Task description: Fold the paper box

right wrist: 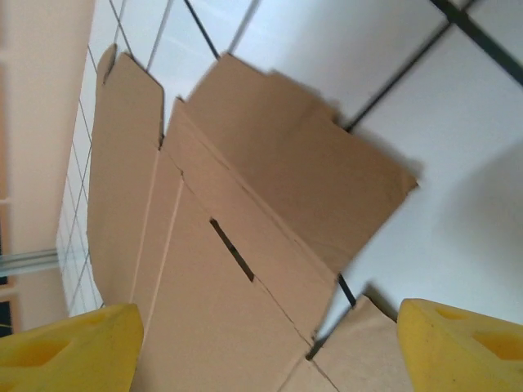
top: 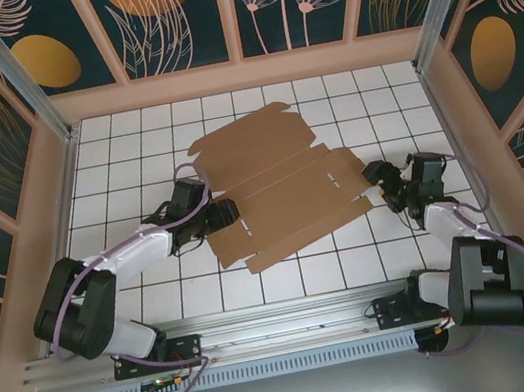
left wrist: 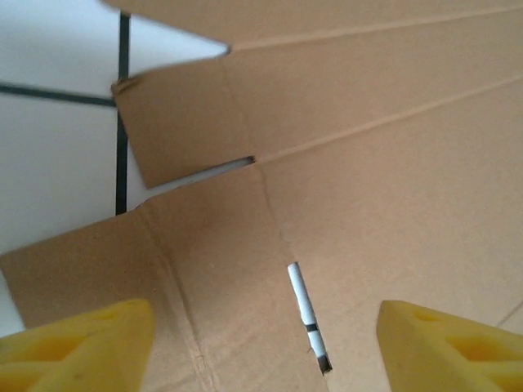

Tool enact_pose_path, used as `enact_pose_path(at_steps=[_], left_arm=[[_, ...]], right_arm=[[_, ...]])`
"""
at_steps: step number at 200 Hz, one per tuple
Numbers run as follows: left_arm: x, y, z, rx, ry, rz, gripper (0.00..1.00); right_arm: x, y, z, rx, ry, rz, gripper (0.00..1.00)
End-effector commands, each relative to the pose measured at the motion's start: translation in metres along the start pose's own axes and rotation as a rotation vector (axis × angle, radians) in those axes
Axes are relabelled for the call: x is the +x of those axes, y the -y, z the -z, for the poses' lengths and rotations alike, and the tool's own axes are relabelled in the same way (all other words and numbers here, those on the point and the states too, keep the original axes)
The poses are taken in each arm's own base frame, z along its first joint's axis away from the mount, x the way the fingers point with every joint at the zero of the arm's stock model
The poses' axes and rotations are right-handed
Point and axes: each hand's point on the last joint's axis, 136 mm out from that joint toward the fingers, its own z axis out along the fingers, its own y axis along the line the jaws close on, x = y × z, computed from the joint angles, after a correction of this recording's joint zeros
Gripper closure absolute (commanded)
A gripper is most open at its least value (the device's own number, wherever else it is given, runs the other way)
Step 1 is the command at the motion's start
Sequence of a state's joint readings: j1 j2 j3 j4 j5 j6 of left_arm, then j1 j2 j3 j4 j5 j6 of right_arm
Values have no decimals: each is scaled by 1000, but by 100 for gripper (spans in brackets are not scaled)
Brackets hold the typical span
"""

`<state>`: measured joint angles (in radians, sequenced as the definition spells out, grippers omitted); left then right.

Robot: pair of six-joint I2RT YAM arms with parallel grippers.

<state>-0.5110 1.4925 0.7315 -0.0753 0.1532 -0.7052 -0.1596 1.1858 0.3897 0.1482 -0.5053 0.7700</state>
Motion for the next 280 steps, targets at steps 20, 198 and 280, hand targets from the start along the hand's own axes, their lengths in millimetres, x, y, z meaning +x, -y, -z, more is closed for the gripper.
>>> enact_pose_path(at_steps=[20,198,280], left_arm=[[2,-9,-9,-52,-20,15,42],[14,-50,-25,-187,-84,37,48],[13,-54,-24,-203,-78,32,49]], right_arm=[[-7,-21,-9,-163,6,-16,18],[-14,-50,-44,-472,-92,-133,28],[-9,-16,-77,-256,-84,-56,51]])
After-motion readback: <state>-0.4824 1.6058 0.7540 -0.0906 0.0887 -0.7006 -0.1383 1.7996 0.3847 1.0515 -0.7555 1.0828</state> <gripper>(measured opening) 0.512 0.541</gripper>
